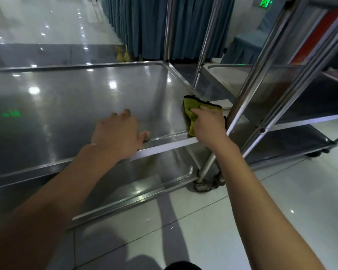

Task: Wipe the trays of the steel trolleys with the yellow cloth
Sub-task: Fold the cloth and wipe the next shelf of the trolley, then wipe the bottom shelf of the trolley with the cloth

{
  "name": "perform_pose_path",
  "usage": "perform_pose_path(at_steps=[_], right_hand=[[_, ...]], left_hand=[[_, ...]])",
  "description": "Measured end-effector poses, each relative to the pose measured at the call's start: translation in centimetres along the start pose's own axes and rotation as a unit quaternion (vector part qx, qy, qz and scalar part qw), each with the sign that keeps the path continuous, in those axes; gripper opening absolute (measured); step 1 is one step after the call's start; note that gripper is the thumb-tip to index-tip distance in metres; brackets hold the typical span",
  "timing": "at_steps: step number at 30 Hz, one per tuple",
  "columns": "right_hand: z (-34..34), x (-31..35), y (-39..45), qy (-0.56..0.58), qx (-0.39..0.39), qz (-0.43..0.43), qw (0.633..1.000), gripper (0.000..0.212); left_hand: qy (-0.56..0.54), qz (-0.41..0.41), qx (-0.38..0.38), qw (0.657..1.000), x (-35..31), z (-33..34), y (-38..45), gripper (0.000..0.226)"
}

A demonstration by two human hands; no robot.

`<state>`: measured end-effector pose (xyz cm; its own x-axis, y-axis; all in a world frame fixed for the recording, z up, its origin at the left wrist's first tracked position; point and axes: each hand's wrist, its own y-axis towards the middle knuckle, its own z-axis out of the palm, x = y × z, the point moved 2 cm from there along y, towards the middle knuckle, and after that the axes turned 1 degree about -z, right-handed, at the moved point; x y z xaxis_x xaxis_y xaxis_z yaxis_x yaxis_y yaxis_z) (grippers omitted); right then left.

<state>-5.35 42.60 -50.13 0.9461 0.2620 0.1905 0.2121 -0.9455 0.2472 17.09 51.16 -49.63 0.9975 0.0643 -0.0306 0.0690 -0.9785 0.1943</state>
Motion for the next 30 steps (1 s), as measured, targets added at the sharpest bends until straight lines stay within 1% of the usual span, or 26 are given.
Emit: perform_pose_path(at_steps=[2, 5, 8, 10, 13, 15, 17, 20, 23, 27, 30], right_hand=[[0.2, 1.2, -2.2, 0.025, -0.017, -0.028, 0.999, 0.040], [0.7, 3.7, -5.8, 0.068, -0.033, -0.041, 0.996, 0.045], [1.2, 6.9, -8.2, 0.092, -0.059, -0.083, 0.991, 0.042], [1.5, 8.8, -9.4, 0.119, -0.076, -0.110, 0.984, 0.039], [2.0, 10.2, -11.1, 0.124, -0.072, -0.134, 0.981, 0.049], [2.1, 10.4, -11.7, 0.128, -0.068, -0.142, 0.979, 0.054], [2.1, 10.6, -11.8, 0.140, -0.078, -0.147, 0.976, 0.057], [2.0, 11.2, -12.0, 0.162, -0.083, -0.139, 0.973, 0.057], [1.9, 12.3, -12.8, 0.169, -0.076, -0.133, 0.974, 0.058], [1.8, 15.3, -15.4, 0.192, -0.051, -0.123, 0.972, 0.061], [1.8, 17.2, -17.8, 0.240, -0.029, -0.126, 0.962, 0.063]], left_hand=[[0.000, 0.006, 0.011, 1.000, 0.3, -0.4, -0.3, 0.052], [-0.009, 0.022, 0.022, 0.999, 0.6, -0.6, -0.9, 0.046], [-0.032, 0.044, 0.034, 0.998, 1.3, -0.6, -1.5, 0.038], [-0.069, 0.044, 0.041, 0.996, 2.1, -0.8, -2.0, 0.036], [-0.128, 0.030, 0.032, 0.991, 3.7, -1.6, -3.4, 0.029], [-0.120, 0.033, 0.031, 0.992, 4.5, -2.0, -4.9, 0.028], [-0.105, 0.035, 0.025, 0.994, 5.3, -2.3, -6.3, 0.026], [-0.120, 0.038, 0.008, 0.992, 6.9, -2.4, -8.2, 0.024], [-0.139, 0.045, -0.015, 0.989, 8.4, -2.4, -10.0, 0.025], [-0.146, 0.090, -0.016, 0.985, 9.8, -2.5, -12.8, 0.032], [-0.188, 0.131, -0.058, 0.972, 10.9, -2.7, -16.1, 0.034]])
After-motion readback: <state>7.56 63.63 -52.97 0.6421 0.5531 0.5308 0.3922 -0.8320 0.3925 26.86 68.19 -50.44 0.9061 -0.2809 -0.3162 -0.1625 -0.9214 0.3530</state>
